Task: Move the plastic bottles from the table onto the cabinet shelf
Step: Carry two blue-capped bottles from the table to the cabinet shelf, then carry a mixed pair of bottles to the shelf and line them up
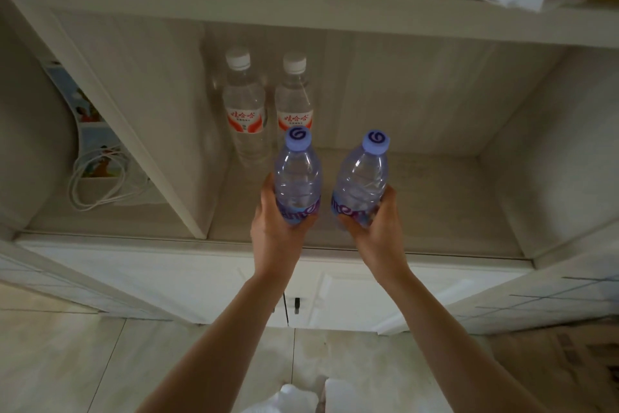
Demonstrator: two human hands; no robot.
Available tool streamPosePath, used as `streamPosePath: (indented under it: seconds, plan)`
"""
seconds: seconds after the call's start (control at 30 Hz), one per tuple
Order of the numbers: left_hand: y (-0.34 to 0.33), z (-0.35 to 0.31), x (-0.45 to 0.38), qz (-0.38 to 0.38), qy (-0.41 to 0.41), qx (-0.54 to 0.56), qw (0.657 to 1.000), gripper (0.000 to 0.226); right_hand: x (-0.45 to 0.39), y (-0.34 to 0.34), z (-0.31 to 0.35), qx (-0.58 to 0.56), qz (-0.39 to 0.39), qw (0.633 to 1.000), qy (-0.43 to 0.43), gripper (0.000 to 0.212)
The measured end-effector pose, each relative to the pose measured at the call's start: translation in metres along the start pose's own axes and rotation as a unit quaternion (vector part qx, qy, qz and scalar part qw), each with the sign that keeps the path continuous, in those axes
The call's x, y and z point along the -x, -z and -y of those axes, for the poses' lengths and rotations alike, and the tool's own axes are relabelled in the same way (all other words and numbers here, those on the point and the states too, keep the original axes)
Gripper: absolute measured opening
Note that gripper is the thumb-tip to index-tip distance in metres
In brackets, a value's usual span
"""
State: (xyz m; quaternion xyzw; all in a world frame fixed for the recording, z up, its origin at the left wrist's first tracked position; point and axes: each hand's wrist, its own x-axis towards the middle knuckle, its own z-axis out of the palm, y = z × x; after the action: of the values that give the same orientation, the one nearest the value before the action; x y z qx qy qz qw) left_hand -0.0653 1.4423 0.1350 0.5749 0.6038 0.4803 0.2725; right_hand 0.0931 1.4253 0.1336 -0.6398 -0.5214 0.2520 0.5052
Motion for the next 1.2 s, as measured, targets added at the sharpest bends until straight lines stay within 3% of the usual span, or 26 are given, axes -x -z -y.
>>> streamPosePath:
  seconds: [0.5, 0.57, 0.63, 0.73, 0.8, 0.9, 0.97, 1.1, 1.2]
  plan:
    - [-0.089, -0.03, -0.055, 0.043, 0.031, 0.062, 0.997, 0.086, -0.077, 0.025, -0.02, 0.04, 0.007, 0.999, -0.005, 0.067]
    - [-0.096, -0.031, -0.06, 0.039, 0.028, 0.061, 0.997, 0.085, -0.083, 0.027, -0.02, 0.056, 0.024, 0.998, -0.012, 0.058]
    - [-0.101, -0.032, -0.063, 0.039, 0.024, 0.063, 0.997, 0.083, -0.094, 0.028, -0.013, 0.072, 0.016, 0.997, -0.017, 0.033]
    - [-0.106, -0.035, -0.07, 0.037, 0.031, 0.05, 0.998, 0.079, -0.114, 0.028, -0.017, -0.027, 0.014, 0.996, -0.088, 0.041]
    - [-0.11, -0.036, -0.073, 0.032, 0.046, 0.035, 0.998, 0.074, -0.118, 0.029, -0.011, -0.021, 0.016, 0.993, -0.114, 0.03]
    - [-0.115, -0.034, -0.074, 0.025, 0.082, 0.036, 0.996, 0.066, -0.123, 0.025, -0.018, -0.085, 0.013, 0.986, -0.14, 0.044]
    - [-0.117, -0.032, -0.074, 0.023, 0.085, 0.043, 0.995, 0.067, -0.124, 0.025, -0.022, -0.091, 0.008, 0.986, -0.139, 0.027]
    - [-0.113, -0.031, -0.075, 0.034, 0.09, 0.051, 0.994, 0.066, -0.115, 0.025, -0.021, -0.056, 0.031, 0.995, -0.079, 0.067]
    - [-0.102, -0.032, -0.065, 0.049, 0.084, 0.05, 0.994, 0.056, -0.11, 0.028, -0.022, -0.01, 0.011, 0.998, -0.067, 0.073]
